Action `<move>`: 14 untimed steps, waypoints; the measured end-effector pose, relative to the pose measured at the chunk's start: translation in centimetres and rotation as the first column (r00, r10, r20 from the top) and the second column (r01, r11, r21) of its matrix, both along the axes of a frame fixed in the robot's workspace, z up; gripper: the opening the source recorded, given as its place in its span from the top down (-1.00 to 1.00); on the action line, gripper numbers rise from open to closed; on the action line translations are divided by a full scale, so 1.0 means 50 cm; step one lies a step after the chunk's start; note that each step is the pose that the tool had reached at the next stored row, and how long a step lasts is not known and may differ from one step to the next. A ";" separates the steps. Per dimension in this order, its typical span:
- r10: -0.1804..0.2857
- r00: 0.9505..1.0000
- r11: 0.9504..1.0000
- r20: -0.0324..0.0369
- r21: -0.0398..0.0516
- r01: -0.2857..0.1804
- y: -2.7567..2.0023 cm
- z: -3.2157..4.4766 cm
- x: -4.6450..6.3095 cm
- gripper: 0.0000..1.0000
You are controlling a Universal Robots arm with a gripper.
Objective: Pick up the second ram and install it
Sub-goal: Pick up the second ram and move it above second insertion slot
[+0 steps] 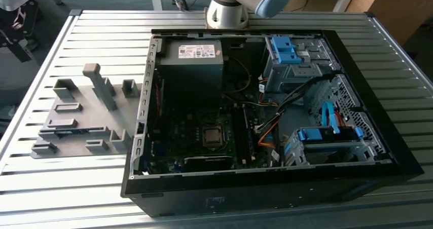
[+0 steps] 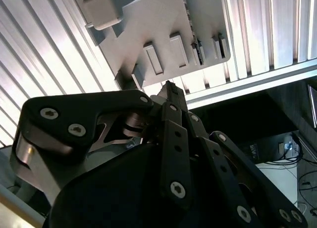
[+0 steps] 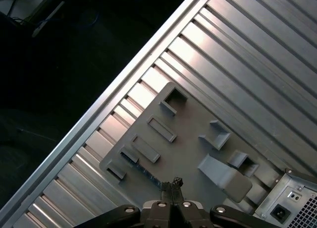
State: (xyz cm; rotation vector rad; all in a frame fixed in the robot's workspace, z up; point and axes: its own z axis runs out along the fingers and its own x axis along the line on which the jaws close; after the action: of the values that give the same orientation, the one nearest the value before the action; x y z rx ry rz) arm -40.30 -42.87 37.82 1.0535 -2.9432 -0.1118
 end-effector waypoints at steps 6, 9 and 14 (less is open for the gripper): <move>0.005 1.000 1.000 0.000 0.000 -0.005 0.0000 0.000 0.000 0.79; 0.017 1.000 1.000 0.000 0.000 -0.017 0.0000 0.000 0.000 0.79; 0.048 0.999 0.999 0.000 0.000 -0.048 0.0000 0.000 0.000 0.79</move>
State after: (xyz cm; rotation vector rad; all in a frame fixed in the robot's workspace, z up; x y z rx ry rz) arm -40.31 -42.87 37.81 1.1237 -2.9154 -0.1112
